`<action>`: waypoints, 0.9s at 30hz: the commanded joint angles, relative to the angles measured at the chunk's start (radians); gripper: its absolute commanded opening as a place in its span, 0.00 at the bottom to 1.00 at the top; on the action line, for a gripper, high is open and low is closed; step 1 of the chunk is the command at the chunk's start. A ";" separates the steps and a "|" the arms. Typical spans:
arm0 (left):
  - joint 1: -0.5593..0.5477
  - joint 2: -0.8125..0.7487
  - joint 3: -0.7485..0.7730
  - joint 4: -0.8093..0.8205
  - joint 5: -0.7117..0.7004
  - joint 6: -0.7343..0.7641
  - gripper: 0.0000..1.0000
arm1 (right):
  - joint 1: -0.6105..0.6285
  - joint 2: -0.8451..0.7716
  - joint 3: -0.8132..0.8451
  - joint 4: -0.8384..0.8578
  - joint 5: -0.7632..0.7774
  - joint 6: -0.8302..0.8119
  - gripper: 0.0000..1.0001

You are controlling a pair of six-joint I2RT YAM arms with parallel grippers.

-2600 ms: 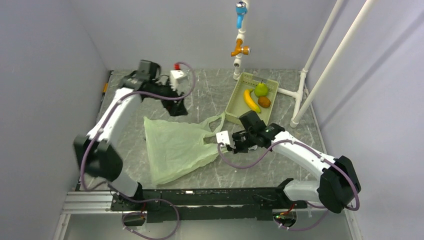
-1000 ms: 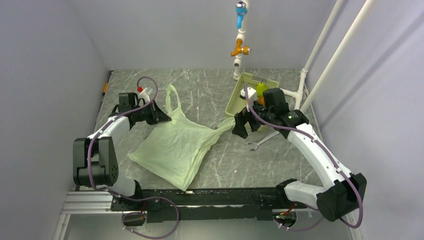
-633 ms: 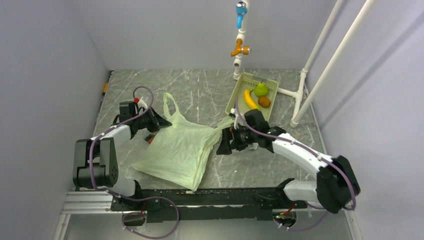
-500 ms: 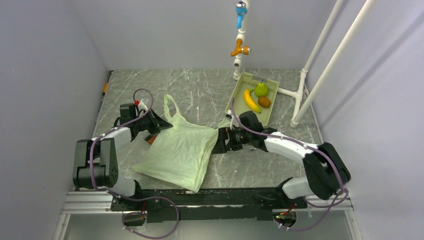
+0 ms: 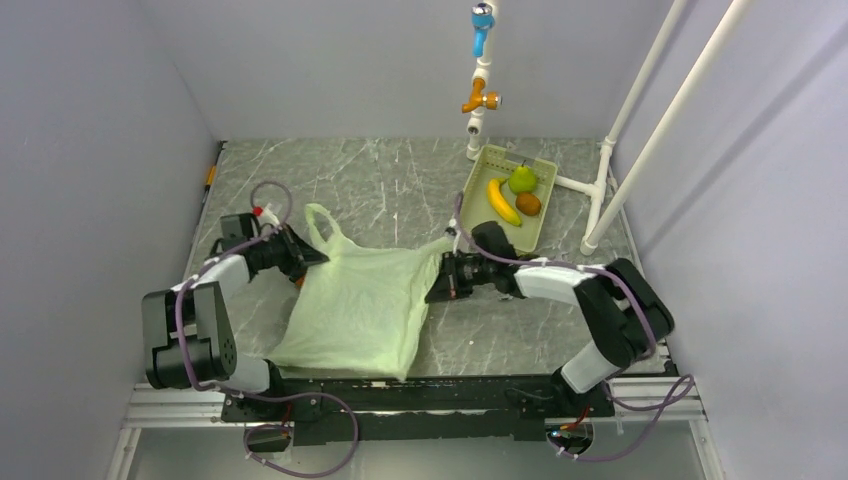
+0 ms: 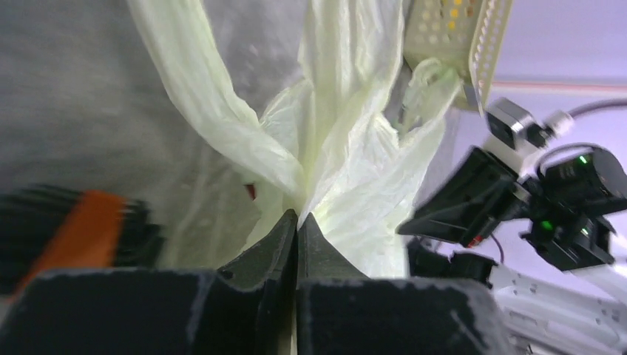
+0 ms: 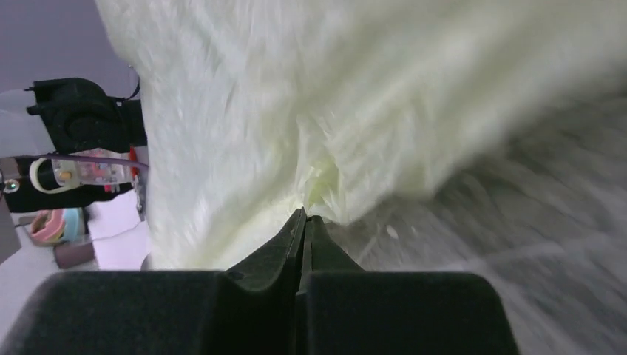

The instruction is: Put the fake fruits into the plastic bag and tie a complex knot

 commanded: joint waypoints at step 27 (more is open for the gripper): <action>-0.070 0.050 -0.008 0.016 0.295 0.176 0.93 | -0.135 -0.093 -0.004 -0.180 0.028 -0.434 0.00</action>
